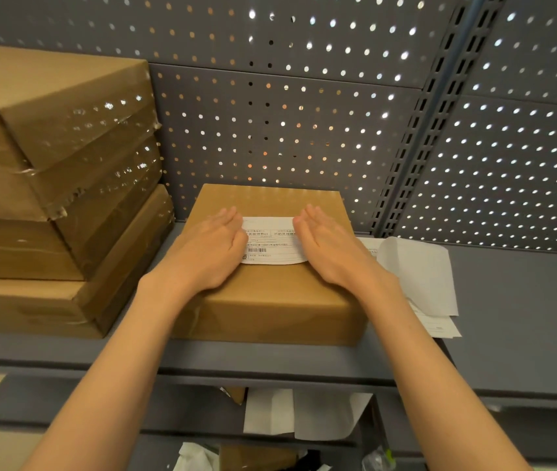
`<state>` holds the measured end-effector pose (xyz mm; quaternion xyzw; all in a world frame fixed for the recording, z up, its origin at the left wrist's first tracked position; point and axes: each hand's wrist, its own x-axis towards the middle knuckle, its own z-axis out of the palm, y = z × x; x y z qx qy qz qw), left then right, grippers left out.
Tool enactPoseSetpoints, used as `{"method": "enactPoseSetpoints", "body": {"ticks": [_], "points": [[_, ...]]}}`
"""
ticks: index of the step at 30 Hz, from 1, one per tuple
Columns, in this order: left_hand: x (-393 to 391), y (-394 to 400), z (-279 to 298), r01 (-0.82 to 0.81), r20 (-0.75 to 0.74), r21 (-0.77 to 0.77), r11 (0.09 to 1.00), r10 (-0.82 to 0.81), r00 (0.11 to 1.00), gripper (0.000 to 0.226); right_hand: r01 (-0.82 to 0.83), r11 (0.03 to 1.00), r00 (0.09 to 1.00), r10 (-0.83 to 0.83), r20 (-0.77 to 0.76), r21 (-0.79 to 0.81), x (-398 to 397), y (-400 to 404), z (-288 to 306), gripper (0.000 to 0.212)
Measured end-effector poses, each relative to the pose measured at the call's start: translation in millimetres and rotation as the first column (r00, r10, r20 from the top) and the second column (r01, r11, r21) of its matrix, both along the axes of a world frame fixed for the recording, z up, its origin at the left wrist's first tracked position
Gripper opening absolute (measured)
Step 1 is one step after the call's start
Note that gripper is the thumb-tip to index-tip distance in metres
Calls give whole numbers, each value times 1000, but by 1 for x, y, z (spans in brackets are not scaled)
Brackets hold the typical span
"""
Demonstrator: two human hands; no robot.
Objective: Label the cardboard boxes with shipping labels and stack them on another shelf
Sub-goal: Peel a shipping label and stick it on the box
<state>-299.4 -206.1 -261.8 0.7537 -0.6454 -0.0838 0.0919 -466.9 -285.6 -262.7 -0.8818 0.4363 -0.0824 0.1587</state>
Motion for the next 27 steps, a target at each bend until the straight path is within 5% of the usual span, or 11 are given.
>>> {"method": "enactPoseSetpoints", "body": {"ticks": [8,20,27], "points": [[-25,15,-4,118,-72,-92,989,-125,990,49,-157,985,986,160,43,-68,10,38,0,49],[-12,26,-5,37,-12,9,999,-37,999,49,-5,998,1000,5,-10,-70,-16,34,-4,47],[-17,37,-2,-1,6,-64,998,1,1000,49,-35,995,999,36,7,-92,-14,43,-3,53]]}}
